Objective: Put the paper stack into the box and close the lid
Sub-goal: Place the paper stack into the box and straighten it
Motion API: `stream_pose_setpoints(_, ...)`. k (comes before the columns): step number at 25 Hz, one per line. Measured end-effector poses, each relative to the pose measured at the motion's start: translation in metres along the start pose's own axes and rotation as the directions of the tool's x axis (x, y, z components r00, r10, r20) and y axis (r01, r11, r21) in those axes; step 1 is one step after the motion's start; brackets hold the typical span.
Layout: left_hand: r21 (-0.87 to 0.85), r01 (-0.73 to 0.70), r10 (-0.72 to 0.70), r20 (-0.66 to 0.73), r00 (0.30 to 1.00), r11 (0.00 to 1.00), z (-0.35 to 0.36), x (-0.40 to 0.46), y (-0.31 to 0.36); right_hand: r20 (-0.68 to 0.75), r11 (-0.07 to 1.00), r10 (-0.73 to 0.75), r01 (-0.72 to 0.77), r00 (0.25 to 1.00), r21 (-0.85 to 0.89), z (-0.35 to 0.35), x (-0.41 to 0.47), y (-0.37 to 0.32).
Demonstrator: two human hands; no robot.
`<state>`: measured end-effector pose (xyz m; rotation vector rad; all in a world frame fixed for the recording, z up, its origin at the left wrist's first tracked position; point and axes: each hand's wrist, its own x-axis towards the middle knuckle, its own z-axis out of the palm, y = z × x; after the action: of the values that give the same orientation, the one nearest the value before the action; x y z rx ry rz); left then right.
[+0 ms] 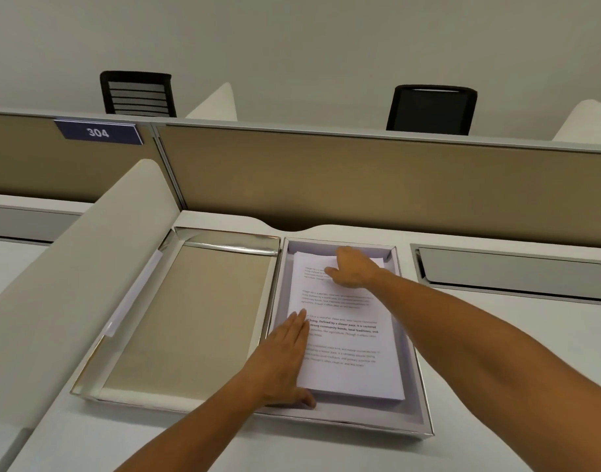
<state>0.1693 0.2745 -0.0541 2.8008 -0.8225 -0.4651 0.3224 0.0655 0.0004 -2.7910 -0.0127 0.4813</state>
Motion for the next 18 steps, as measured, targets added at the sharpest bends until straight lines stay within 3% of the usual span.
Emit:
stream_pose_setpoints(10, 0.14, -0.094, 0.11, -0.112, 0.988, 0.986, -0.005, -0.011, 0.016, -0.072, 0.983, -0.06, 0.047, 0.996, -0.178, -0.008, 0.01, 0.009)
stream_pose_setpoints(18, 0.141, -0.11, 0.127, -0.116, 0.985, 0.984, 0.0, -0.009, 0.014, -0.008, 0.994, -0.056, 0.055, 0.998, -0.093, -0.005, 0.017, 0.018)
